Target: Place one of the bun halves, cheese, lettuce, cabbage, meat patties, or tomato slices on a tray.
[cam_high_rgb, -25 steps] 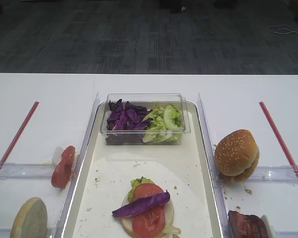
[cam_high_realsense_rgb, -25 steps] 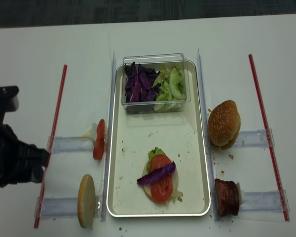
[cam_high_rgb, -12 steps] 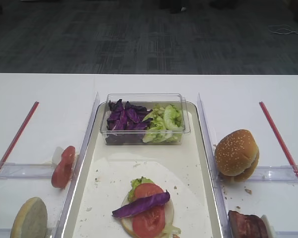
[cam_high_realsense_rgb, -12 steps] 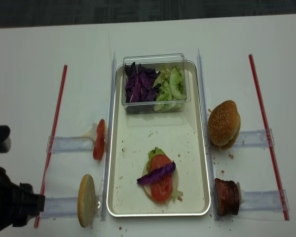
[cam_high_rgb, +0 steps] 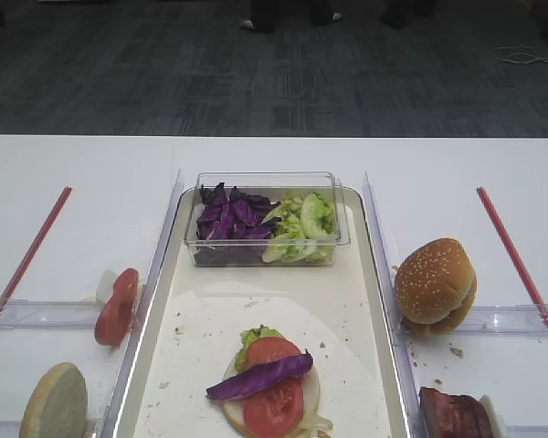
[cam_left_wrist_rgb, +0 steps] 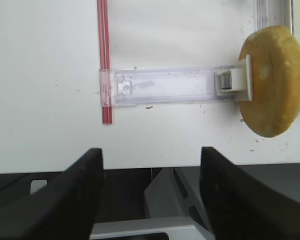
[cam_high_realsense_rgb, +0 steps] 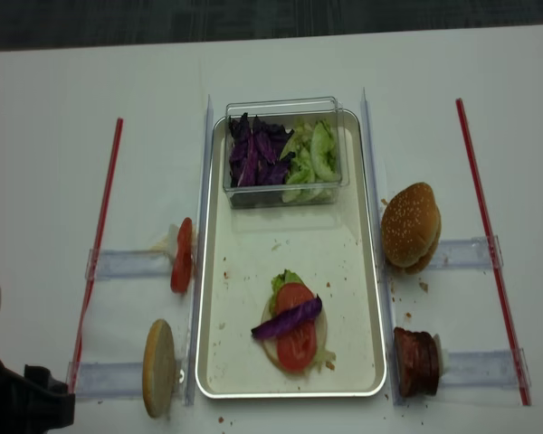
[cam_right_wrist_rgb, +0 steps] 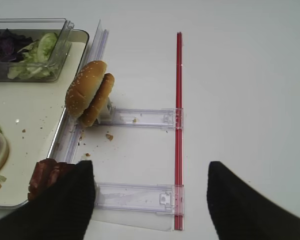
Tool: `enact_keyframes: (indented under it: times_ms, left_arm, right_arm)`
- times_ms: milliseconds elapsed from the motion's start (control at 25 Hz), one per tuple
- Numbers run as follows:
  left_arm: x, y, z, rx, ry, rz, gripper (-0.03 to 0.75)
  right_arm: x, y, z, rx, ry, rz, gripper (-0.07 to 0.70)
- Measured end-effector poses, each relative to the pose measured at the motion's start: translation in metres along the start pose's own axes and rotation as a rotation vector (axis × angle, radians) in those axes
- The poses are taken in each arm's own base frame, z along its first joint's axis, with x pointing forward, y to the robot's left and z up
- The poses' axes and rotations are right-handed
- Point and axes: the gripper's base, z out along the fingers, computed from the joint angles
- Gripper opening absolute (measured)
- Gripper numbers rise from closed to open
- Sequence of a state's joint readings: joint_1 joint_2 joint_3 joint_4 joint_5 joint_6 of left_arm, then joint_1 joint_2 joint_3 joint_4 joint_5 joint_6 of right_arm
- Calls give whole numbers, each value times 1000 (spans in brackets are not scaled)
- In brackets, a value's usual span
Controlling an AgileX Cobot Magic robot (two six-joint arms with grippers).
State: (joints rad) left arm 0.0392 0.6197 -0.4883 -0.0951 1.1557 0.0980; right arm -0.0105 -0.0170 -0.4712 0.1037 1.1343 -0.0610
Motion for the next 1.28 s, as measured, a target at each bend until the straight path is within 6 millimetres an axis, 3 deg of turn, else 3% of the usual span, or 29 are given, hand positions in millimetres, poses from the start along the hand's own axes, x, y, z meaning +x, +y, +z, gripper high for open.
enact_keyframes:
  times_ms: [560,1280]
  left_arm:
    - [11,-2,-13,-7,-111,10,402]
    - [39,-5,-35,-21,-345,36,406]
  right_arm:
    - [0,0,0,0,0,0,483]
    - [0,0,0,0,0,0,479]
